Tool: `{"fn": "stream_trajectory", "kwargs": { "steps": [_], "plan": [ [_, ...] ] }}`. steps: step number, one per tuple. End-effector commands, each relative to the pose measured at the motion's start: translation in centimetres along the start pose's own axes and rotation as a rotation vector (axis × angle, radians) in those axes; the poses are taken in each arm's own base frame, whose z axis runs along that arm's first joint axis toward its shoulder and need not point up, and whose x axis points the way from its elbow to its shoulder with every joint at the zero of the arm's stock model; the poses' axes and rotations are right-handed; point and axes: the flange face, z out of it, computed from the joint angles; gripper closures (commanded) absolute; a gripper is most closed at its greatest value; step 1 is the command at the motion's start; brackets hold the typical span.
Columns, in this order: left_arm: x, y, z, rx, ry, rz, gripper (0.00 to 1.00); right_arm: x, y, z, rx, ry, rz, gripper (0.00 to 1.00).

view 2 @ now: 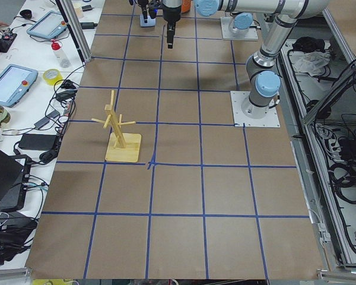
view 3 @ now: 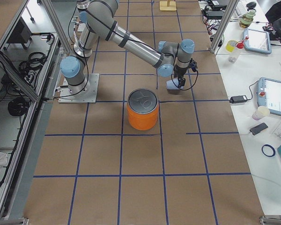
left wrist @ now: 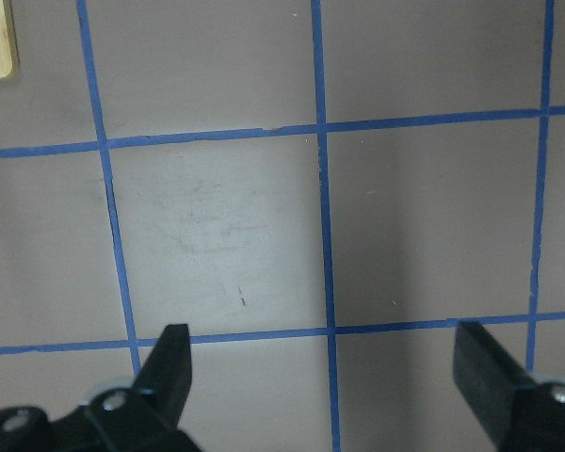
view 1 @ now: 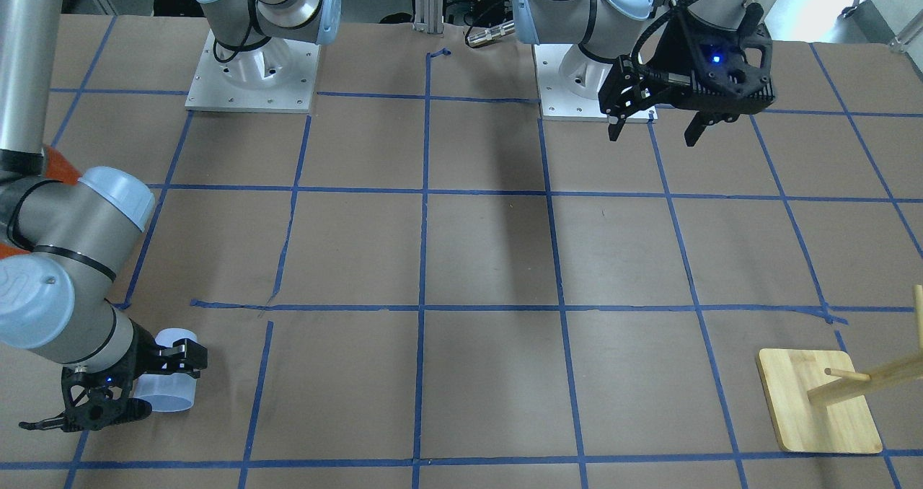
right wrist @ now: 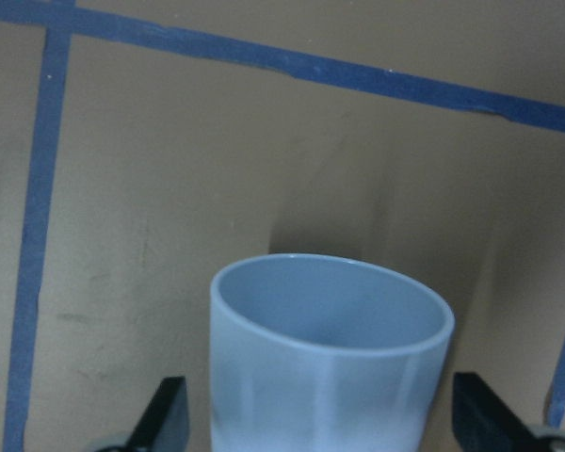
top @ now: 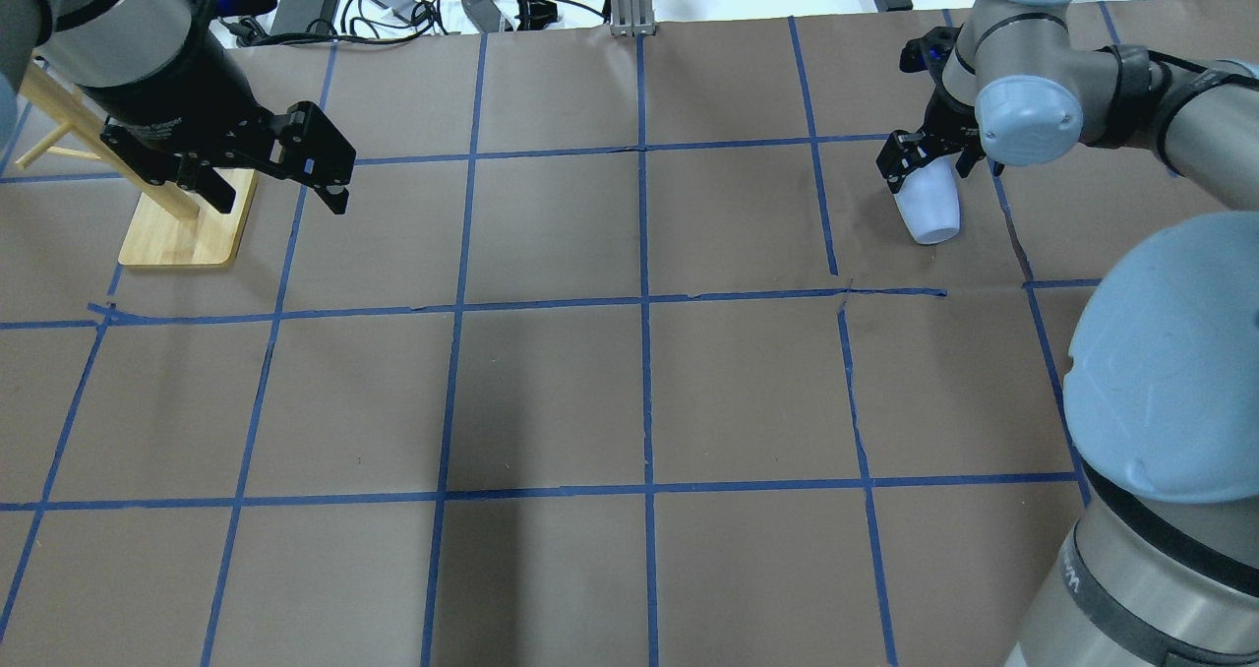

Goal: Flip cup
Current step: 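Close the right gripper on the cup and lift it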

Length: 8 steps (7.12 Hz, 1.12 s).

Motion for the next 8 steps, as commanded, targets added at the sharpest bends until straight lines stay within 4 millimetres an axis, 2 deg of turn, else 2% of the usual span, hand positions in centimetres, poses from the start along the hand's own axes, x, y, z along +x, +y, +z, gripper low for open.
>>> {"fn": "stream_trajectory", "kwargs": {
  "steps": [1, 3, 5, 6, 7, 8],
  "plan": [
    [0.0, 0.0, 0.0, -0.001, 0.000, 0.000, 0.00, 0.6, -1.1, 1.1, 0.012, 0.013, 0.001, 0.02],
    [0.0, 0.0, 0.0, 0.001, 0.000, 0.000, 0.00, 0.6, -1.3, 1.5, 0.010, 0.006, 0.006, 0.04],
    [0.0, 0.0, 0.0, 0.001, 0.000, 0.000, 0.00, 0.5, -1.3, 1.7, 0.009, -0.003, 0.007, 0.19],
    [0.0, 0.1, -0.1, 0.002, -0.001, 0.000, 0.00, 0.5, -1.3, 1.3, 0.013, -0.001, 0.009, 0.22],
    [0.0, 0.1, -0.1, 0.002, -0.001, 0.000, 0.00, 0.5, -1.4, 0.7, 0.018, -0.001, 0.007, 0.22],
    [0.0, 0.1, -0.1, 0.002, -0.001, 0.000, 0.00, 0.5, -1.4, -2.5, 0.052, 0.009, -0.018, 0.22]
  ]
}}
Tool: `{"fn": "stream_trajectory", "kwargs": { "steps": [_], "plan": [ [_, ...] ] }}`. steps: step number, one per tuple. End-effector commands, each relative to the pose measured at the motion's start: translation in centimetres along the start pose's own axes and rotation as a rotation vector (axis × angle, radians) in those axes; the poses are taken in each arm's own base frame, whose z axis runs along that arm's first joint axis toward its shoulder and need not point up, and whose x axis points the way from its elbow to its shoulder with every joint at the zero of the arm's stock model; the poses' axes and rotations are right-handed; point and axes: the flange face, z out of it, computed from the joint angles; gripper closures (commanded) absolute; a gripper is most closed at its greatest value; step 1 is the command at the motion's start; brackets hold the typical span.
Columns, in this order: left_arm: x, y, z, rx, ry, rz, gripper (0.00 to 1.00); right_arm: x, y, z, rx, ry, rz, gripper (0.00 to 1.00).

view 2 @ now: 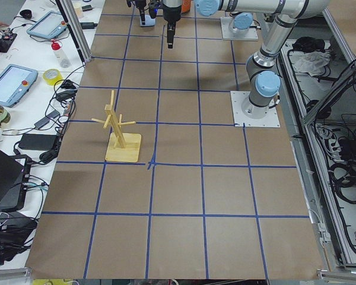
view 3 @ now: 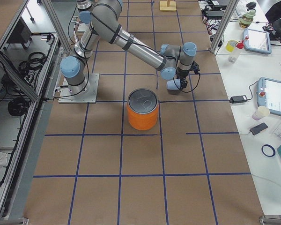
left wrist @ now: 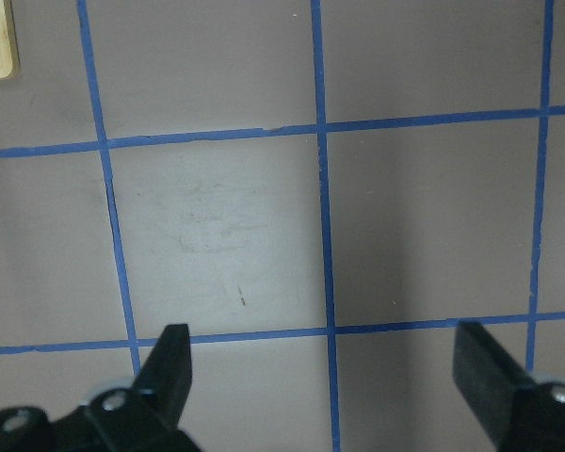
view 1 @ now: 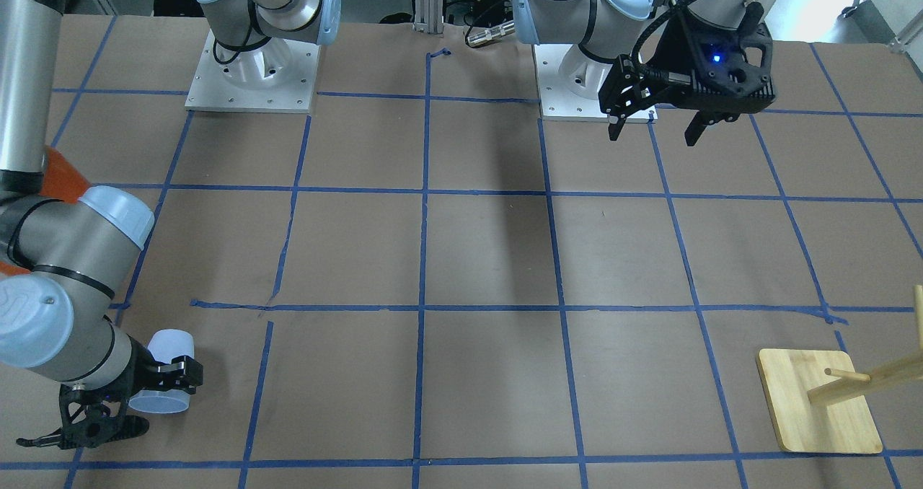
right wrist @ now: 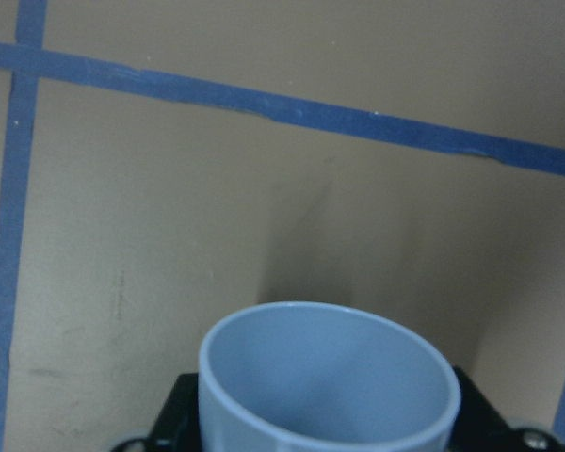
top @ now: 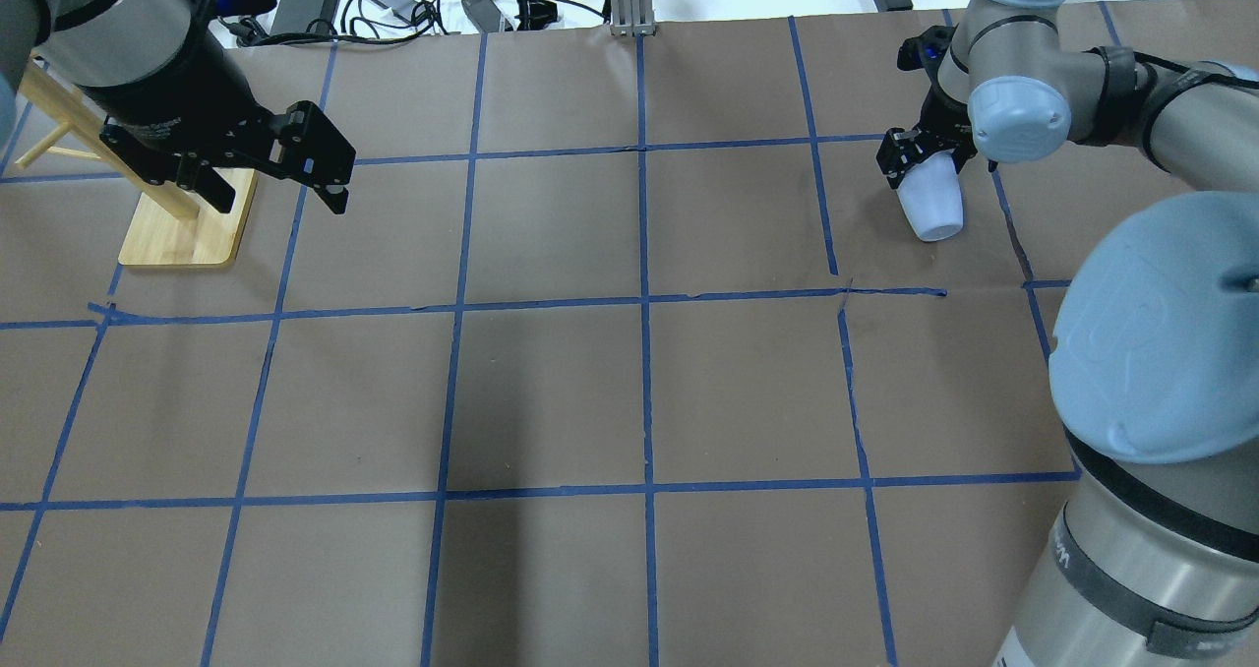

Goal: Flip cup
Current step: 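Close the right gripper on the cup and lift it, then carry the cup toward the table center with the right gripper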

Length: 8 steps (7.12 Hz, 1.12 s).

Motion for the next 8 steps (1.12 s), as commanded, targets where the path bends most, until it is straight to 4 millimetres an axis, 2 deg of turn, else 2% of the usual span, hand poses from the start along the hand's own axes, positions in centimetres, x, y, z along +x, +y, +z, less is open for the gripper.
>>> {"fn": "stream_trajectory", "kwargs": {
  "steps": [1, 2, 3, 4, 6, 8],
  "plan": [
    [0.0, 0.0, 0.0, 0.000, 0.000, 0.000, 0.00, -0.8, 0.2, -4.8, 0.044, -0.024, -0.094, 0.22],
    [0.0, 0.0, 0.0, 0.000, 0.000, 0.000, 0.00, -2.2, 0.0, -6.0, 0.074, -0.046, -0.235, 0.22],
    [0.0, 0.0, 0.0, 0.000, 0.000, 0.000, 0.00, -5.6, -0.4, -7.2, 0.102, -0.032, -0.390, 0.22],
    [0.0, 0.0, -0.1, 0.002, 0.000, 0.000, 0.00, -11.0, -0.8, -8.3, 0.124, -0.025, -0.520, 0.22],
    [-0.2, 0.2, -0.1, 0.000, -0.011, 0.018, 0.00, -20.2, -1.3, -10.2, 0.160, -0.020, -0.750, 0.22],
    [-0.2, 0.3, -0.5, 0.009, -0.012, 0.032, 0.00, -32.4, 0.9, -10.6, 0.191, -0.030, -1.013, 0.22]
  ]
}}
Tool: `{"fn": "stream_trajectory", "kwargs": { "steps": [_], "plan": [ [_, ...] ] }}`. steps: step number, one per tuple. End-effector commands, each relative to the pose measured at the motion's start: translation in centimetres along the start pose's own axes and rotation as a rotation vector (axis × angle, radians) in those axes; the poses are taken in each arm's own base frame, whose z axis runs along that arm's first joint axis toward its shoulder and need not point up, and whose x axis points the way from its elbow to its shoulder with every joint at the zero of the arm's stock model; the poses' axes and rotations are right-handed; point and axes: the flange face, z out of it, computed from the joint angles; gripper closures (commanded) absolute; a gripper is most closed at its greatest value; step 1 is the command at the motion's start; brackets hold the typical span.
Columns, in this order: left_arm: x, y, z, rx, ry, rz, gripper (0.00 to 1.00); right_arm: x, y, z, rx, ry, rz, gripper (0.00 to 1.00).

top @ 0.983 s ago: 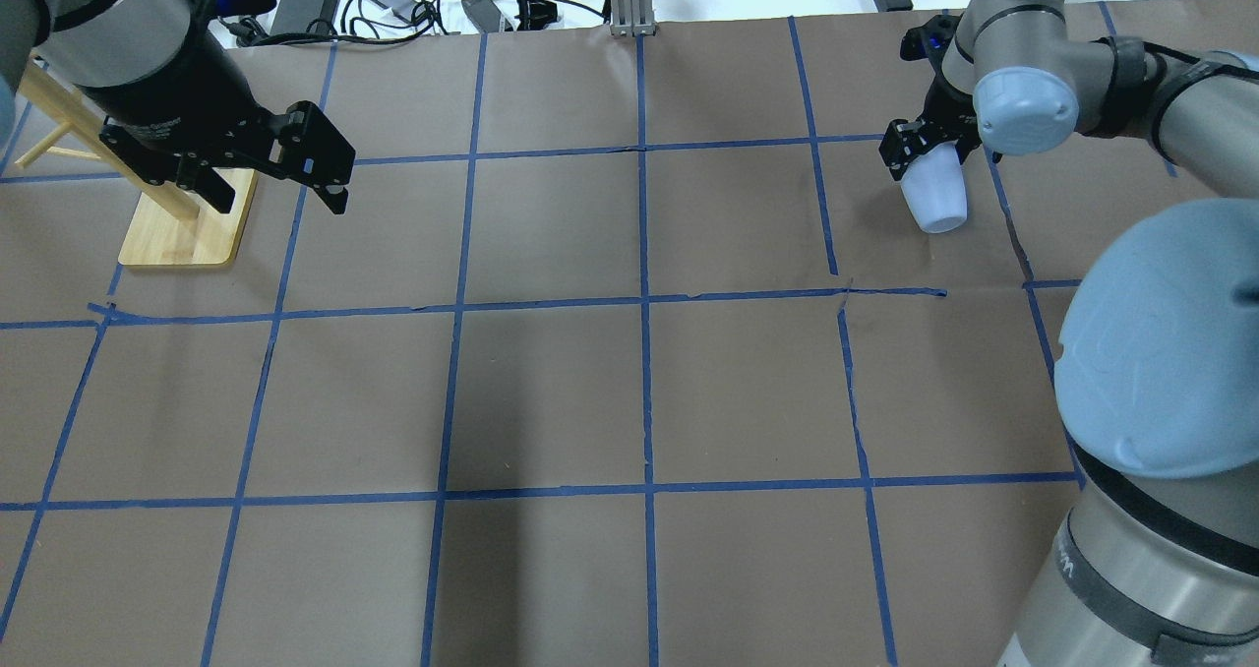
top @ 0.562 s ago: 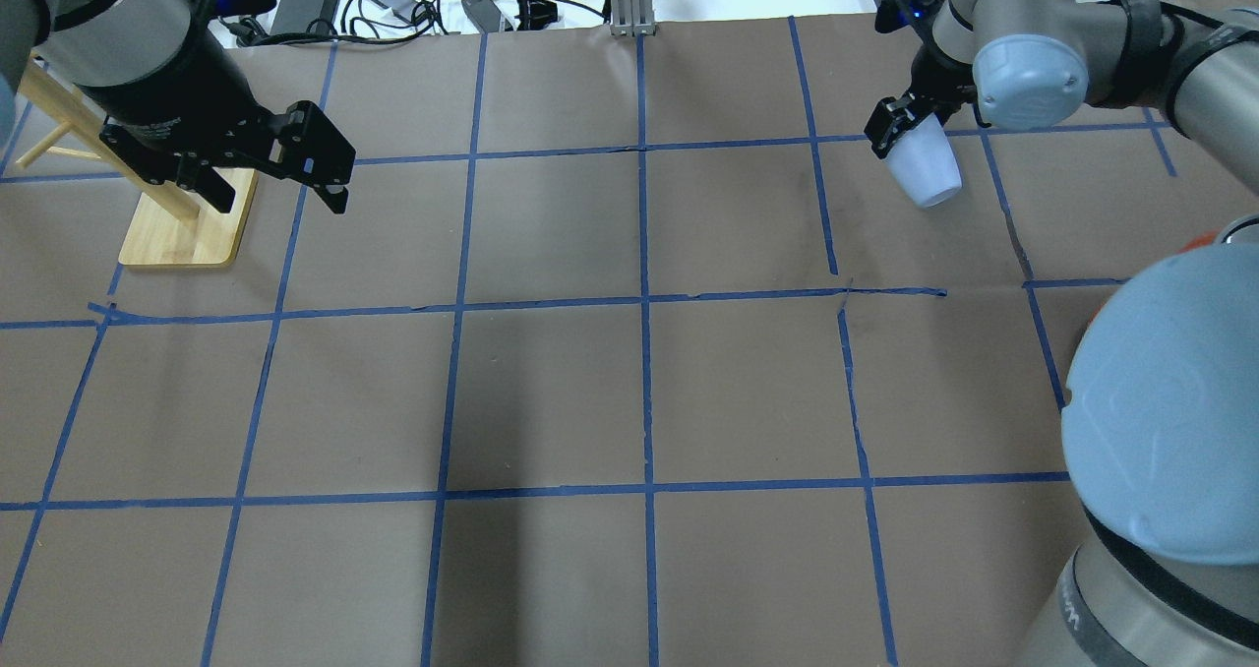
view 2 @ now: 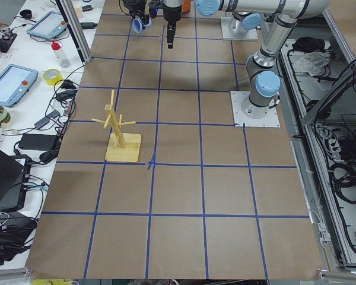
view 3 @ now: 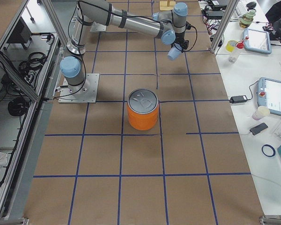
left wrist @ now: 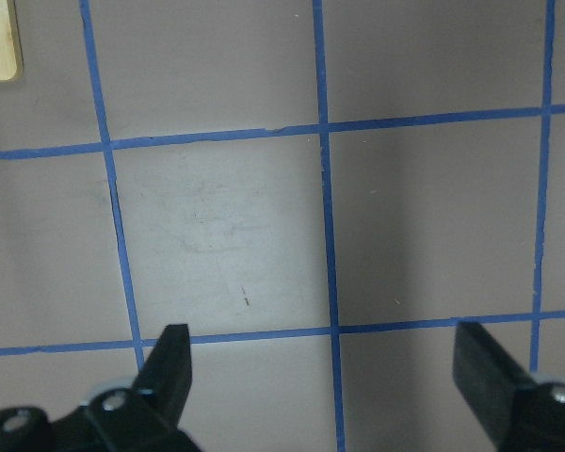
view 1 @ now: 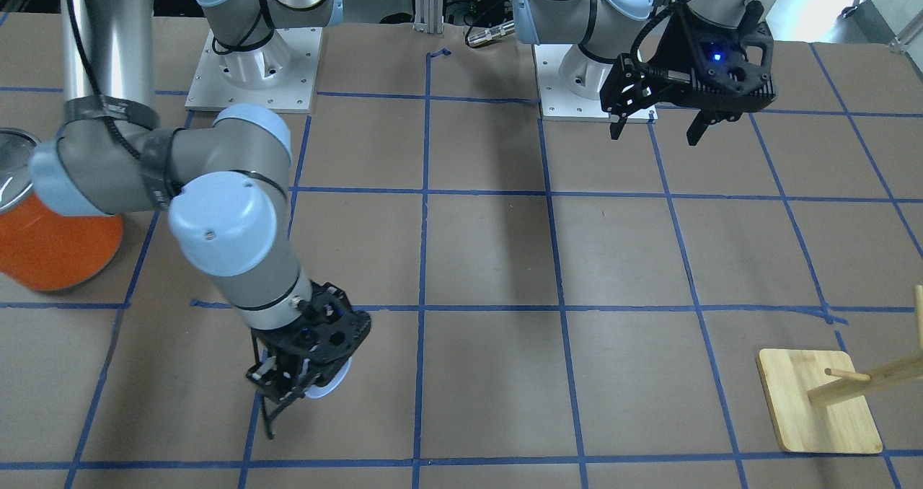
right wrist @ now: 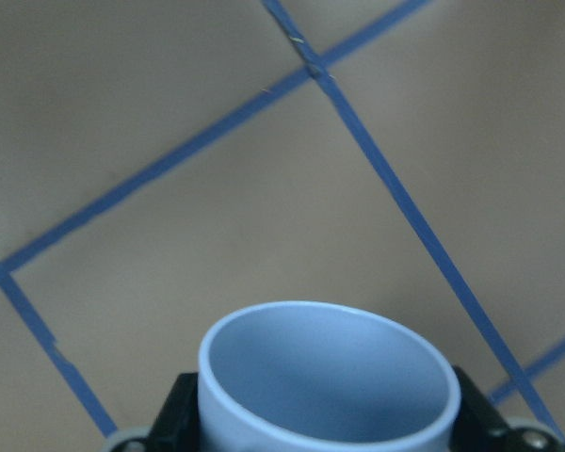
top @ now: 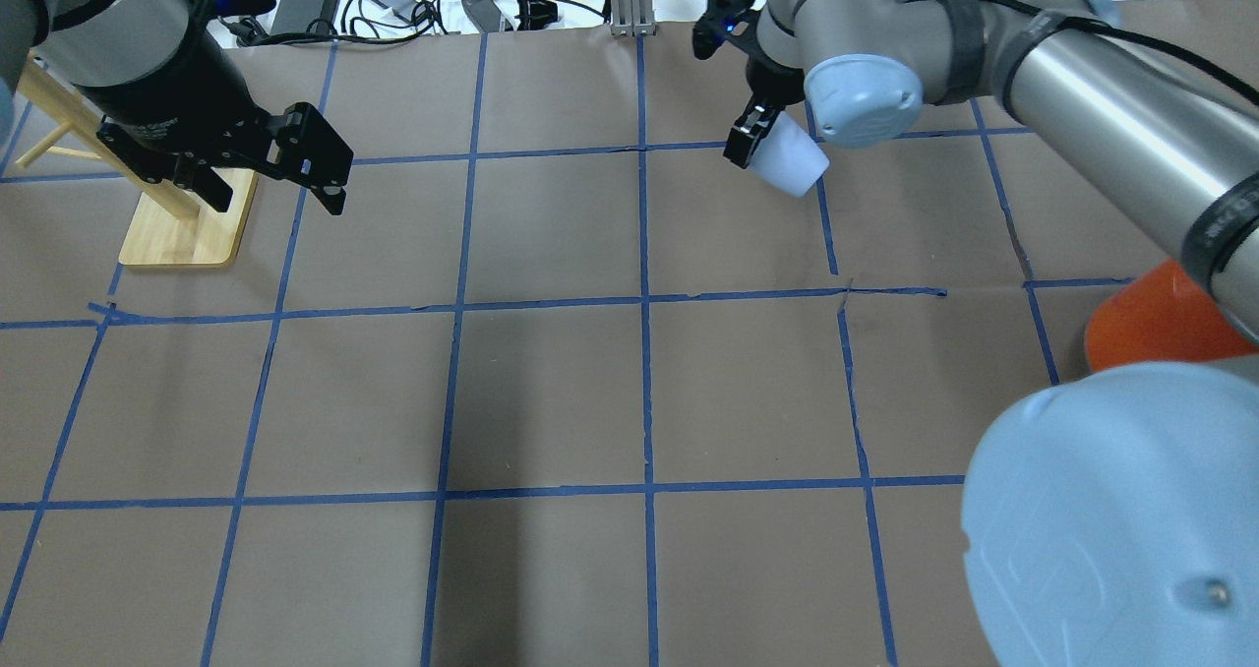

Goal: Flip cup
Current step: 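Carry the cup toward the table center with the right gripper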

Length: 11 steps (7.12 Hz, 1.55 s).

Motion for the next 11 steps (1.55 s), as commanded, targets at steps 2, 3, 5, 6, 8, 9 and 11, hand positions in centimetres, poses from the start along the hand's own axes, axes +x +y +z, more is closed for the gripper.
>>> {"fn": "stream_trajectory", "kwargs": {
  "steps": [2, 3, 5, 6, 8, 9, 11],
  "plan": [
    [-0.2, 0.1, -0.4, 0.009, -0.004, 0.010, 0.00, -10.3, -7.1, 0.8, 0.027, -0.017, -0.347, 0.22],
    [-0.2, 0.1, -0.4, 0.008, -0.005, 0.010, 0.00, -11.6, -7.7, 1.2, 0.032, -0.016, -0.457, 0.21],
    [-0.3, 0.4, -0.6, 0.005, -0.002, 0.037, 0.00, -12.9, -8.1, 3.4, 0.022, -0.027, -0.555, 0.21],
    [-0.3, 0.6, -0.3, -0.014, 0.004, 0.039, 0.00, -12.8, -8.1, 5.0, 0.020, -0.027, -0.605, 0.21],
    [-0.2, 1.1, -0.6, -0.029, 0.011, 0.036, 0.00, -13.6, -8.3, 7.0, 0.019, -0.053, -0.614, 0.21],
    [-0.3, 1.1, -0.3, -0.042, 0.015, 0.035, 0.00, -14.9, -8.5, 8.7, 0.007, -0.078, -0.629, 0.21],
    [-0.2, 1.3, -0.2, -0.055, 0.020, 0.035, 0.00, -15.9, -8.8, 9.0, 0.020, -0.085, -0.641, 0.22]
  ]
}}
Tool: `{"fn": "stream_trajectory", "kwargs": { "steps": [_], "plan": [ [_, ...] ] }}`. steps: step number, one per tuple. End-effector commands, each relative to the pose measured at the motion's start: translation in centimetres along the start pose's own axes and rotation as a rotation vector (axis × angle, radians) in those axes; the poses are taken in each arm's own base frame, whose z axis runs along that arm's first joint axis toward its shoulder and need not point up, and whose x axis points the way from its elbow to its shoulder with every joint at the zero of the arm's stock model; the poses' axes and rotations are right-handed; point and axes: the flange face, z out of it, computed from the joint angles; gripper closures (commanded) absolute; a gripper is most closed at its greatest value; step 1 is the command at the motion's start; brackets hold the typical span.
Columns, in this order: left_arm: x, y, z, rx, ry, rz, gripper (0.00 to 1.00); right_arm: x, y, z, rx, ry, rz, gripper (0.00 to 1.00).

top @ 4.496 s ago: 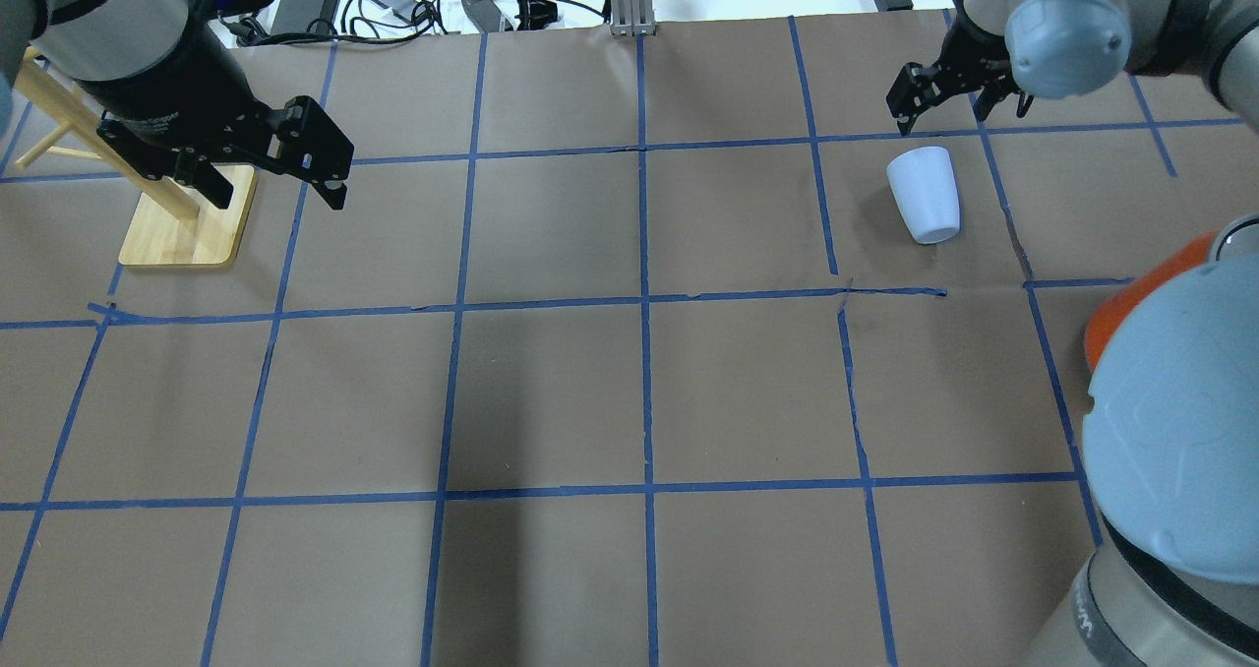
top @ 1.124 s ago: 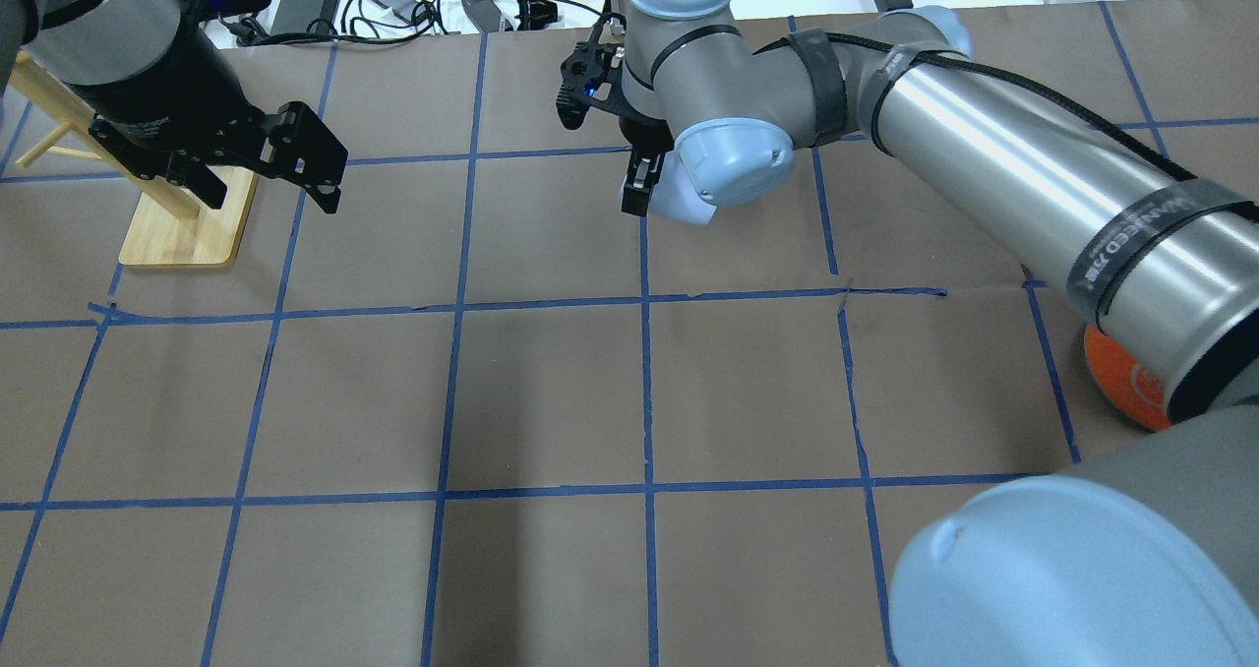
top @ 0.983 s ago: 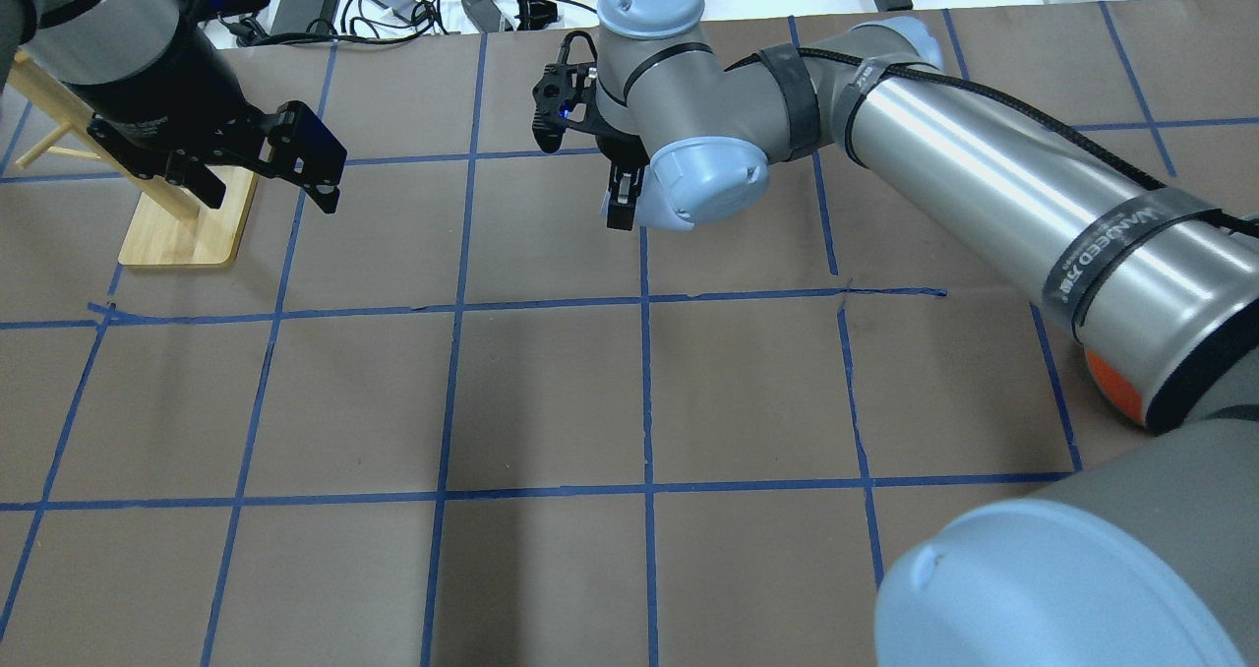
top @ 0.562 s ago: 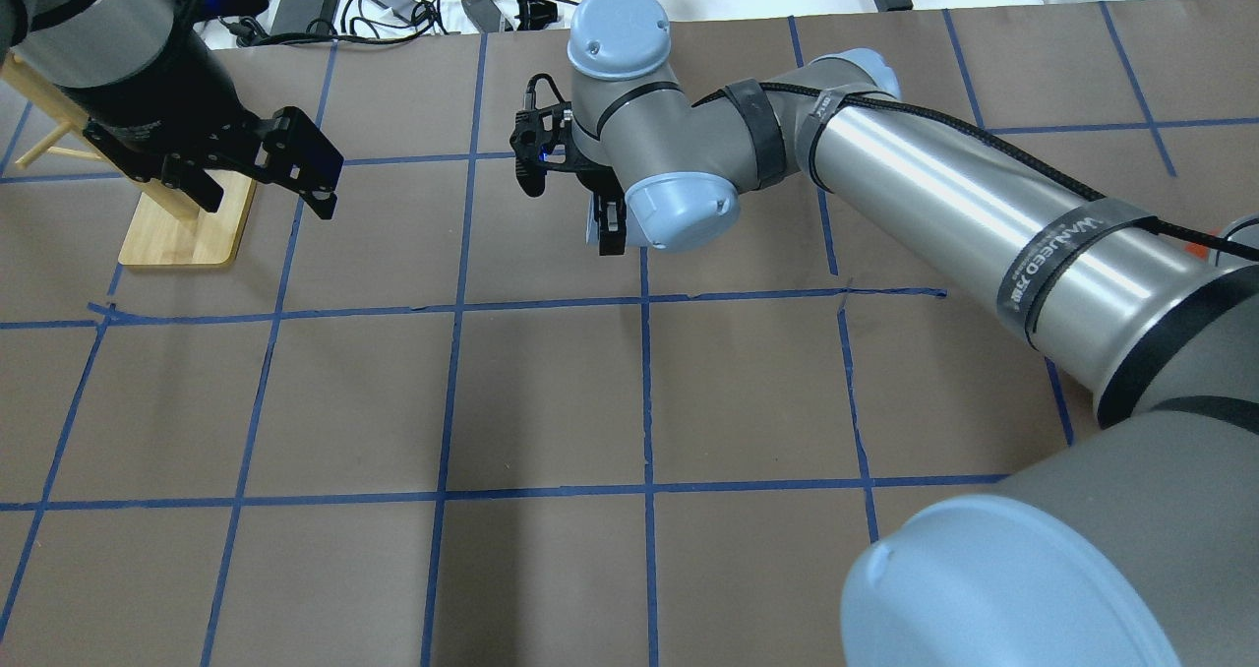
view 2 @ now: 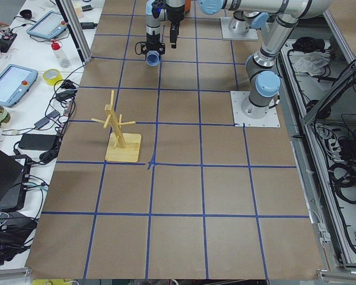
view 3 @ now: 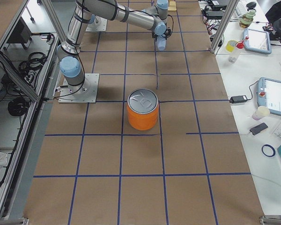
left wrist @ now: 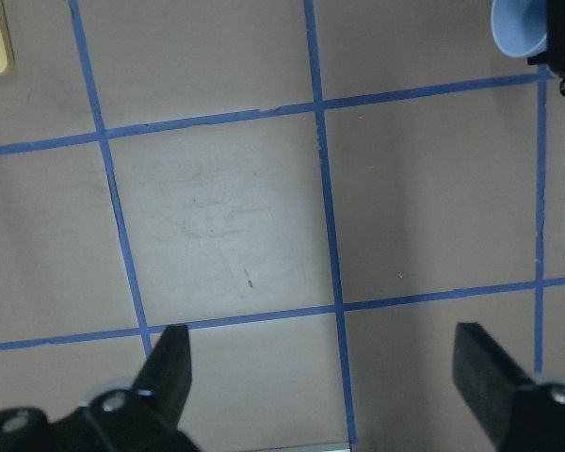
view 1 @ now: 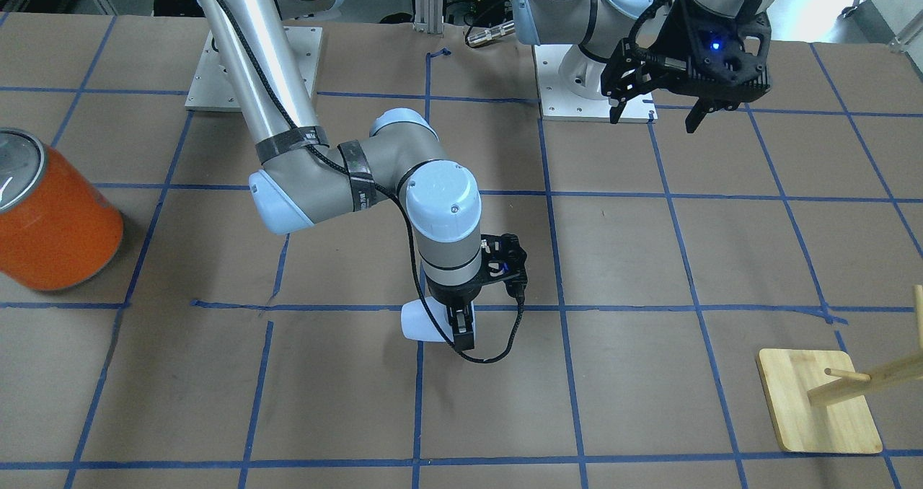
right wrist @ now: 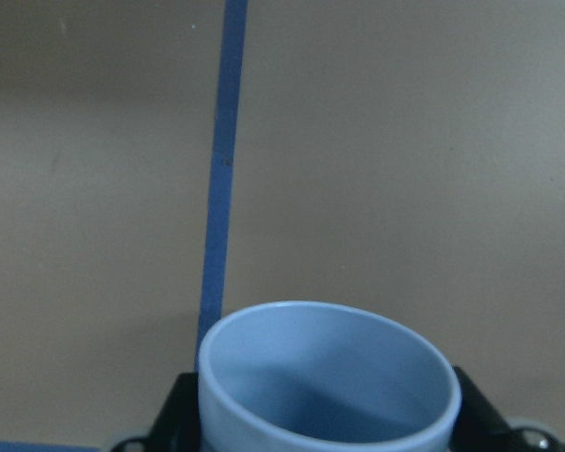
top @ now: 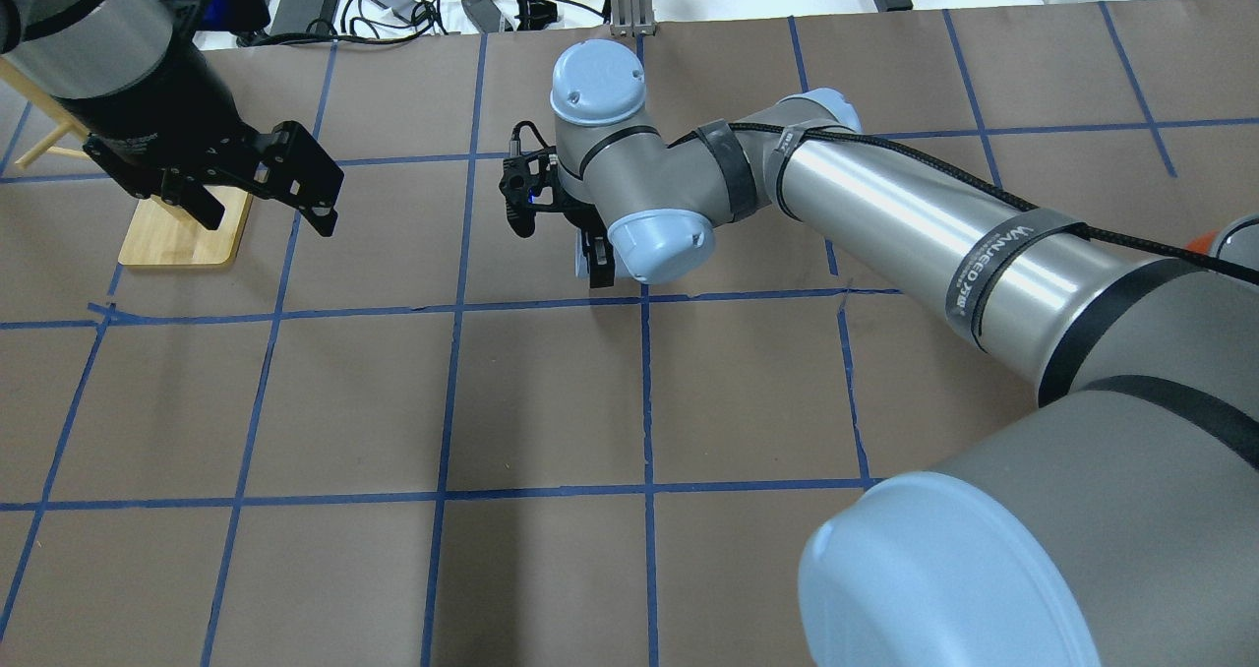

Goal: Flip cup
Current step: 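Carry the cup toward the table center with the right gripper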

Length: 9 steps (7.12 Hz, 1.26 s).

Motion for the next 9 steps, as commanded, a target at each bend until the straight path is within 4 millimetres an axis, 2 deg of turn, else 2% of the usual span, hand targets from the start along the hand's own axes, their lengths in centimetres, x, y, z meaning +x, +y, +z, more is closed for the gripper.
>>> {"fn": "stream_trajectory", "kwargs": {
  "steps": [1, 3, 5, 6, 7, 9],
  "plan": [
    [0.1, 0.1, 0.1, -0.007, 0.010, 0.000, 0.00, -0.3, -0.5, 0.7, 0.018, -0.008, 0.000, 0.20],
    [0.4, 0.1, 0.2, -0.011, 0.037, -0.001, 0.00, -0.4, -0.2, 1.4, -0.001, -0.016, 0.074, 0.11],
    [0.3, 0.1, 0.2, -0.011, 0.038, -0.002, 0.00, -0.5, -0.3, 1.4, 0.008, -0.026, 0.072, 0.00],
    [0.1, 0.1, 0.3, -0.017, 0.023, -0.004, 0.00, -0.5, -0.4, 1.2, 0.010, -0.027, 0.072, 0.00],
    [0.0, 0.0, 0.2, -0.012, 0.024, -0.002, 0.00, -0.5, -0.5, 0.1, 0.014, -0.015, 0.071, 0.00],
    [-0.1, 0.0, -0.1, 0.003, 0.018, 0.026, 0.00, -1.6, -0.5, -6.8, 0.017, 0.000, 0.075, 0.00]
  ]
}}
